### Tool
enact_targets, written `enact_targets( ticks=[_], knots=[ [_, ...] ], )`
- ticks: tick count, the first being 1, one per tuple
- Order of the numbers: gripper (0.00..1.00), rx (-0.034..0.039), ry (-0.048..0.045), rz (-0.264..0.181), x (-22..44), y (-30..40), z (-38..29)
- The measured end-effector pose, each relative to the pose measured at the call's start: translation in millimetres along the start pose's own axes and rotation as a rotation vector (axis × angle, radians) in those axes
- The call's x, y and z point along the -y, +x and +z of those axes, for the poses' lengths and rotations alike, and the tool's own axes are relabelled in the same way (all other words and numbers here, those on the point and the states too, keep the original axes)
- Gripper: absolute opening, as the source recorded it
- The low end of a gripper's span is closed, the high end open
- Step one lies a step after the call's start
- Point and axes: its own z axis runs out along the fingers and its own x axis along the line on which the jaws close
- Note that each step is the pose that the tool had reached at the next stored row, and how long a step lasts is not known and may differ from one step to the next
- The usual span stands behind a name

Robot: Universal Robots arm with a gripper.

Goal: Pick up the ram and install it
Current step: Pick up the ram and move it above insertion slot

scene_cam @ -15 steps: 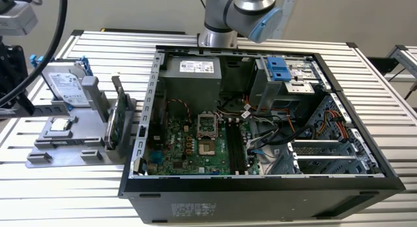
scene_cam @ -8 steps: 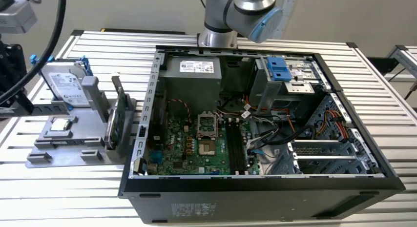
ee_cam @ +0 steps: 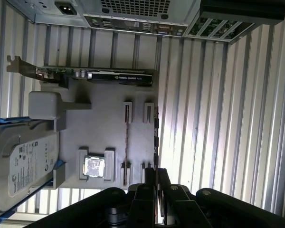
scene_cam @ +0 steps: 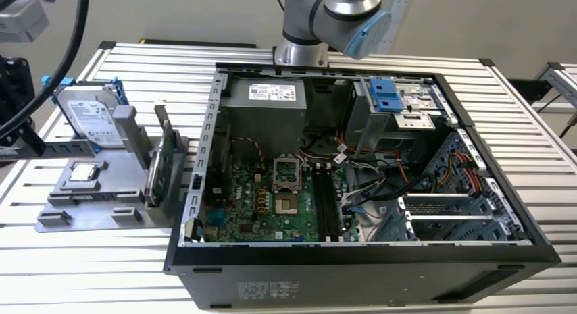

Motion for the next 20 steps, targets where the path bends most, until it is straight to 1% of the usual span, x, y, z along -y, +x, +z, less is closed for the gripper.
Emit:
enact_targets(
  ticks=[20],
  knots=[
    [0.0, 0.0, 0.0, 0.0, -0.3, -0.4, -14.5]
  ],
)
